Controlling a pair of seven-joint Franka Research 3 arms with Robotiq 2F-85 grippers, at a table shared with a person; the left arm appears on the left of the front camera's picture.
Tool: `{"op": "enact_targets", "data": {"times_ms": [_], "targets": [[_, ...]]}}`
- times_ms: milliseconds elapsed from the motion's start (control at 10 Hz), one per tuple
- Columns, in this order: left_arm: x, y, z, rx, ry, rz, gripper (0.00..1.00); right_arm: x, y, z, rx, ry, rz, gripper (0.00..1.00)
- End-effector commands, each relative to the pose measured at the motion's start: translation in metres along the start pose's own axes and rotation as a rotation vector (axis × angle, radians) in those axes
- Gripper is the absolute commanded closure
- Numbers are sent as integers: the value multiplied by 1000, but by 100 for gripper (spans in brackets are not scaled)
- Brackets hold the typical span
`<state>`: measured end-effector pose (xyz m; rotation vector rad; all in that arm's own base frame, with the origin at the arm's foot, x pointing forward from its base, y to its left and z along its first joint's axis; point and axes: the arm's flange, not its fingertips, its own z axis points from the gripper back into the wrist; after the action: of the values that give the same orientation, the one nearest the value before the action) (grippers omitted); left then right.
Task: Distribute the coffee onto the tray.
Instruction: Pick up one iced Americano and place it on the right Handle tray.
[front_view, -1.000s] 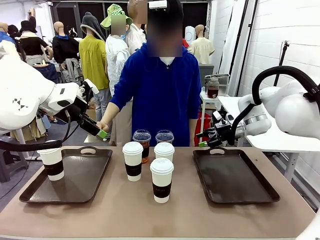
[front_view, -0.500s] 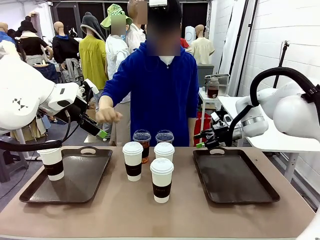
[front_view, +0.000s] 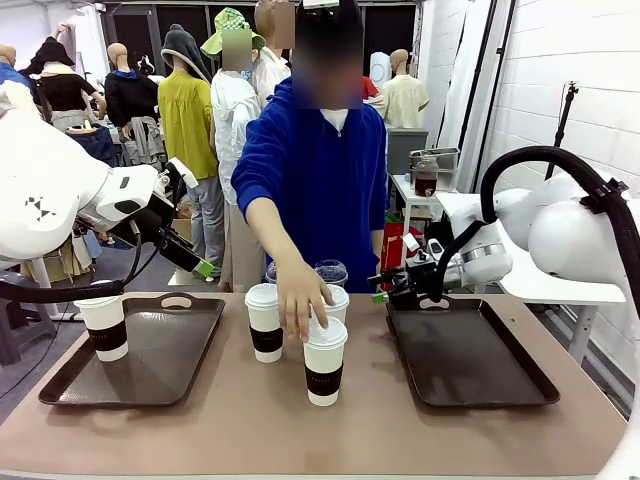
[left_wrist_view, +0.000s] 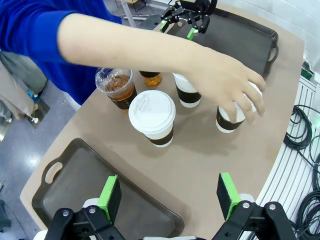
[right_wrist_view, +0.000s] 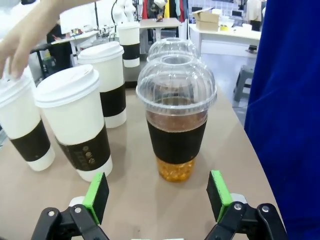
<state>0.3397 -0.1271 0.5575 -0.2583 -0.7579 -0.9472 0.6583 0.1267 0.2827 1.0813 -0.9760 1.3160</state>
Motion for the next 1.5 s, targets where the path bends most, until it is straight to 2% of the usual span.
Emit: {"op": "enact_targets", "data": {"times_ms": [0, 600, 1400], "targets": [[-1, 1, 0, -1, -2, 3, 0, -5, -13, -18, -8, -35, 23, 0], [-1, 1, 0, -1, -2, 3, 0, -15, -26, -56, -3, -77, -2, 0], [-1, 1, 0, -1, -2, 3, 0, -19, -36, -81, 17, -93, -17, 0]]}}
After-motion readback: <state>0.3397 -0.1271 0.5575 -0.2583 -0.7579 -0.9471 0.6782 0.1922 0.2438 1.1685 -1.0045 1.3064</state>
